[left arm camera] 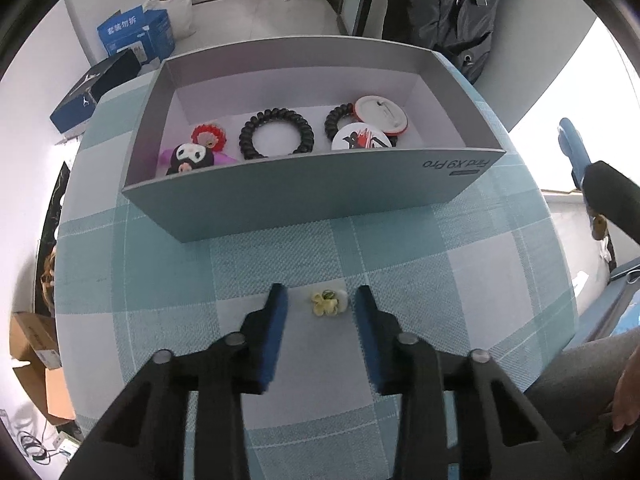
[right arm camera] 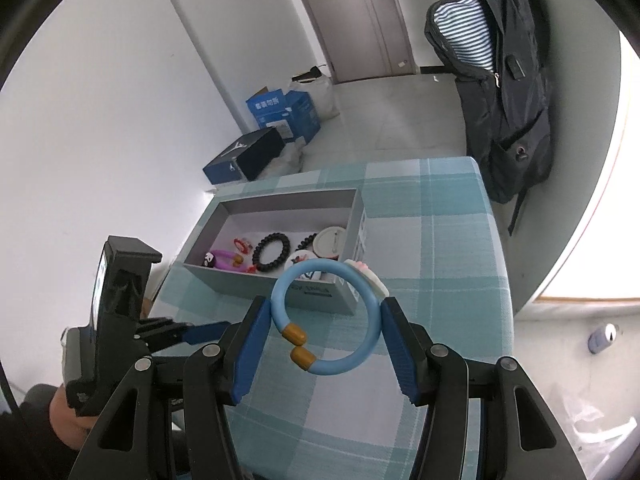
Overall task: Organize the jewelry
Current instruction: 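Lift the blue bangle with the right gripper while the left gripper grasps the small yellow charm, then carry the blue bangle and yellow charm into the grey box while opening both grippers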
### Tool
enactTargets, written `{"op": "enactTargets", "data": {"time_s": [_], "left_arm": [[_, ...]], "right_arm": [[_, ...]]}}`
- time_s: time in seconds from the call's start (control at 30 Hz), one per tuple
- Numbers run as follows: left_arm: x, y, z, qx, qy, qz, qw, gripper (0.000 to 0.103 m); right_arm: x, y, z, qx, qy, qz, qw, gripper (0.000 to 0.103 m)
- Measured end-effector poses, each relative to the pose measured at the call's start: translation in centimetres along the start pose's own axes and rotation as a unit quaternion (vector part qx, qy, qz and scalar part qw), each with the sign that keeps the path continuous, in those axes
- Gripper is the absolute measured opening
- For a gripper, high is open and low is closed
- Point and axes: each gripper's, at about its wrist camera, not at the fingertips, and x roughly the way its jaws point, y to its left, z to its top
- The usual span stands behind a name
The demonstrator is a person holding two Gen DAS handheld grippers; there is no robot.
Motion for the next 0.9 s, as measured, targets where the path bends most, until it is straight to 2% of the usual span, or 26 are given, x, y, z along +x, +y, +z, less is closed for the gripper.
{"op": "enactTargets", "data": {"time_s": [0.07, 0.13, 0.3, 0.43, 0.53, 0.7, 0.9], "left_arm": [[-0.1, 0.0, 0.0, 0.002, -0.001, 0.004, 1.0000, 0.024], [0.1, -0.3, 0.0, 0.008, -0.001, 0.008, 0.9999, 0.014], [0.2, -1.0, -0.2, 0.023, 0.004, 0.017, 0.9996, 0.014], [-0.3, -1.0, -0.3, 0.019, 0.002, 0.009, 0.9998, 0.014], [-1.9, -1.2, 0.0, 0.019, -0.022, 0.008, 0.9995, 0.014], [-5.3, -1.0, 1.1, 0.008, -0.086, 0.011, 0.9962, 0.014], [-7.5, 1.0, 3.5, -0.035, -0.116, -0.029, 0.9922, 0.014]], "right_arm": [[-0.1, -0.1, 0.0, 0.002, -0.001, 0.001, 1.000, 0.056], [-0.1, -0.1, 0.0, 0.002, 0.000, 0.001, 1.000, 0.056], [0.0, -0.2, 0.1, 0.003, 0.001, 0.000, 1.000, 0.056], [-0.1, 0.0, 0.2, 0.002, -0.001, 0.001, 1.000, 0.056], [0.1, 0.1, 0.3, 0.002, -0.001, 0.006, 1.000, 0.056], [0.6, 0.6, 0.7, 0.008, 0.004, 0.021, 1.000, 0.056], [1.7, 1.9, 1.5, 0.020, 0.020, 0.036, 0.999, 0.055]]}}
